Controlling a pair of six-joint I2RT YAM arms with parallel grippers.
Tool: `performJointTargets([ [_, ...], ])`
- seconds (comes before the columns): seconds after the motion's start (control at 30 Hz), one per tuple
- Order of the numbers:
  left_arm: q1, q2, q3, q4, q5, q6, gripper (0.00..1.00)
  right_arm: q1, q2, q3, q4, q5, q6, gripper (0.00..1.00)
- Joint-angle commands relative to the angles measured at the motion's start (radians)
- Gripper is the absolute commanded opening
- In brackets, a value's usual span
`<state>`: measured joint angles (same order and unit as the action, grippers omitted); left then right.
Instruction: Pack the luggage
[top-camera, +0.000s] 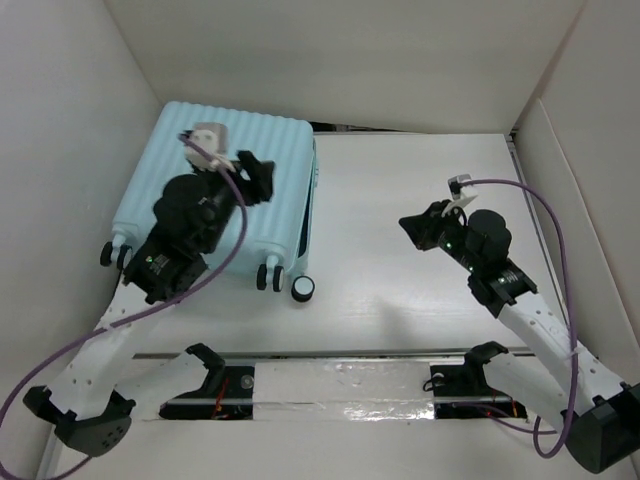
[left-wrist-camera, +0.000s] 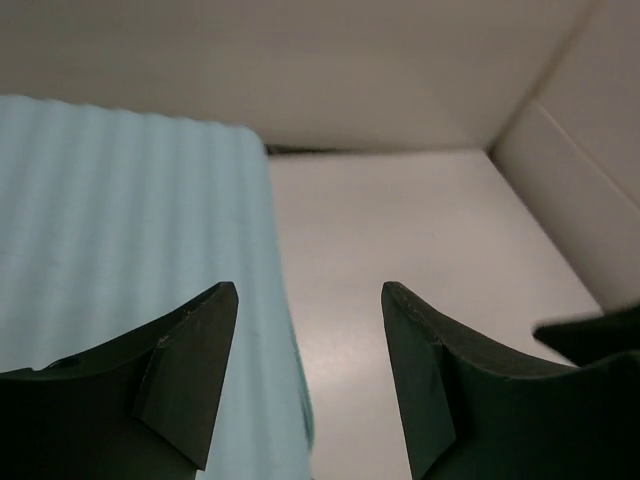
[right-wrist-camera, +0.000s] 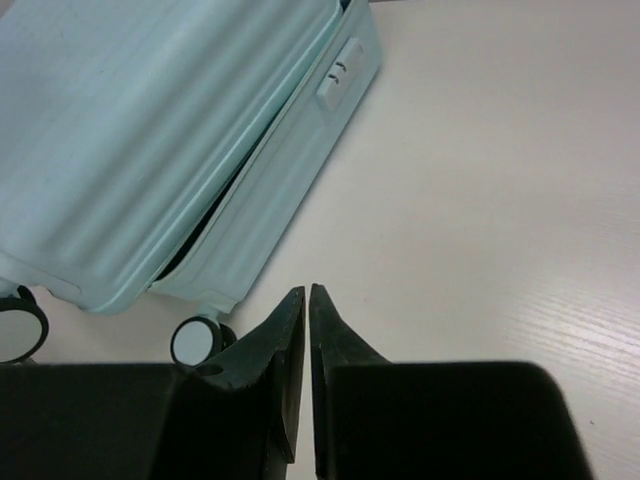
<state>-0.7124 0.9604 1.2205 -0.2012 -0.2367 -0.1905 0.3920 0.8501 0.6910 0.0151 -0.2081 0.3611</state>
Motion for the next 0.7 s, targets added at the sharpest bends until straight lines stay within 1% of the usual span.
performJointTargets([
  [0.0,0.16,0.02,0.085,0.056,-0.14,-0.072,0.56,0.022,0.012,0.028,0.043,0.035,-0.001,0.1],
  [0.03,0.28,0.059,0.108,0.018,-0.141,-0.082,0.54,0.036,0.02,0.024,0.051,0.035,-0.001,0.08],
  [0.07,0.35,0.086,0.156,-0.009,-0.135,-0.095,0.53,0.036,0.044,0.027,0.06,0.035,-0.001,0.06],
  [0.13,0.494,0.171,0.2,-0.062,-0.061,-0.13,0.51,0.07,0.072,0.034,0.062,0.035,-0.005,0.03],
  [0.17,0.651,0.199,0.233,-0.079,-0.029,-0.15,0.49,0.082,0.099,0.042,0.068,0.039,-0.01,0.01],
  [0.2,0.732,0.227,0.241,-0.084,0.059,-0.179,0.48,0.097,0.113,0.045,0.072,0.053,-0.013,0.0],
  [0.23,0.796,0.277,0.246,-0.083,0.097,-0.19,0.46,0.113,0.125,0.048,0.074,0.064,-0.014,0.0],
  [0.27,0.883,0.302,0.258,-0.083,0.105,-0.201,0.45,0.142,0.139,0.054,0.081,0.075,-0.016,0.0],
  [0.33,0.916,0.39,0.275,-0.093,0.042,-0.19,0.45,0.169,0.167,0.058,0.094,0.101,-0.016,0.0],
  [0.4,0.939,0.458,0.329,-0.113,-0.022,-0.179,0.45,0.205,0.196,0.065,0.108,0.121,-0.017,0.0],
  [0.43,0.939,0.524,0.35,-0.124,-0.039,-0.173,0.45,0.215,0.205,0.068,0.111,0.128,-0.017,0.0],
  [0.5,0.975,0.59,0.419,-0.141,-0.049,-0.175,0.45,0.237,0.23,0.077,0.123,0.145,-0.019,0.0],
  [0.53,0.984,0.651,0.448,-0.164,-0.055,-0.175,0.45,0.237,0.259,0.082,0.128,0.148,-0.019,0.0],
  [0.6,1.002,0.711,0.534,-0.185,-0.076,-0.161,0.46,0.246,0.291,0.084,0.149,0.148,-0.011,0.0],
  [0.63,1.03,0.774,0.572,-0.226,-0.084,-0.158,0.46,0.257,0.328,0.087,0.158,0.147,-0.007,0.0],
  [0.67,1.048,0.8,0.638,-0.245,-0.09,-0.158,0.46,0.257,0.346,0.088,0.164,0.148,-0.002,0.0],
])
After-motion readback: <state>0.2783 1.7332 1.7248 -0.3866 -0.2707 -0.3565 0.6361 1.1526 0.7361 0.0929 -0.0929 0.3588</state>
